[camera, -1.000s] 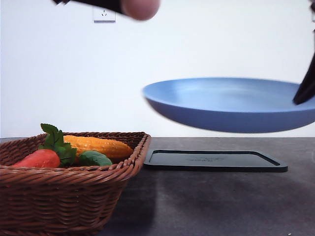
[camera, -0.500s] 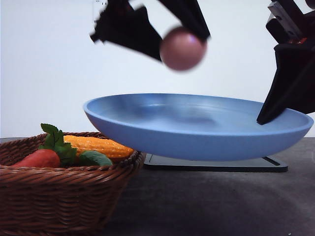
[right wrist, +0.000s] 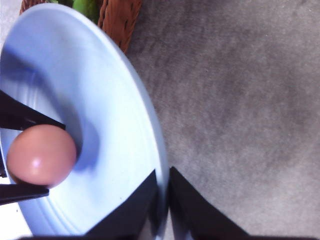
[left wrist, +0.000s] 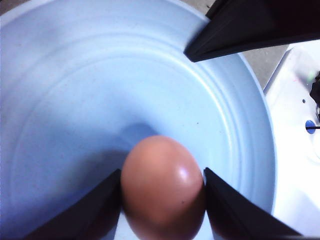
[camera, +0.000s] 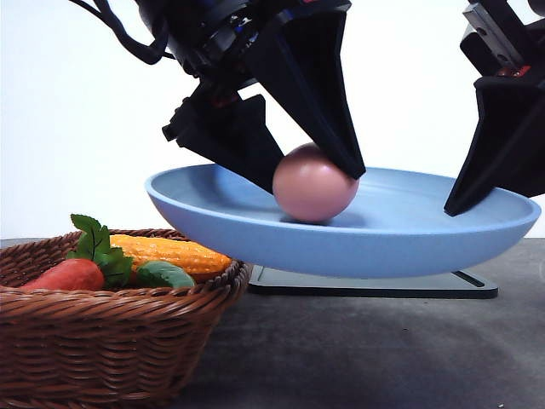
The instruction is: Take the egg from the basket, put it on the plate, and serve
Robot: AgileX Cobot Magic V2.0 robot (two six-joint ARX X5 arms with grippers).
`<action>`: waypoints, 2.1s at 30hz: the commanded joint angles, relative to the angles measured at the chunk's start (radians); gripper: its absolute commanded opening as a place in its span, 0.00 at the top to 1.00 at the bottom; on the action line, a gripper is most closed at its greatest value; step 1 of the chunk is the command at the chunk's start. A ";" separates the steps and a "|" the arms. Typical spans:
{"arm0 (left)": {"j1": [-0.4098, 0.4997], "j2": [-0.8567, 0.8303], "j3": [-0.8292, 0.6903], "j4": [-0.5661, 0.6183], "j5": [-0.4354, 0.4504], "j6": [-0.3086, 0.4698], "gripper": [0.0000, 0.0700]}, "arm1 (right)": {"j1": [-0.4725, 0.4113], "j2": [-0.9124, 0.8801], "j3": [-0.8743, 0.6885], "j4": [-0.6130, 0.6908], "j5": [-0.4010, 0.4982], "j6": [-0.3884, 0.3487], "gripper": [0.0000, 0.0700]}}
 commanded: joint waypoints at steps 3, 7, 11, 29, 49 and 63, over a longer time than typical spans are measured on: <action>-0.011 0.012 0.013 -0.002 -0.028 0.010 0.56 | 0.005 0.009 0.018 0.010 -0.012 0.011 1.00; -0.011 0.012 0.013 -0.012 -0.049 0.010 0.55 | 0.005 0.009 0.018 0.010 -0.033 0.011 1.00; -0.011 0.012 0.013 -0.013 -0.049 0.008 0.44 | 0.005 0.009 0.018 0.010 -0.037 0.011 1.00; -0.001 -0.105 0.220 -0.232 -0.199 0.048 0.37 | -0.018 0.038 0.018 -0.027 -0.064 0.006 1.00; 0.084 -0.444 0.222 -0.431 -0.610 0.064 0.40 | -0.236 0.480 0.379 -0.013 -0.092 -0.103 1.00; 0.085 -0.498 0.222 -0.475 -0.627 0.032 0.40 | -0.286 0.903 0.786 -0.052 0.021 -0.087 1.00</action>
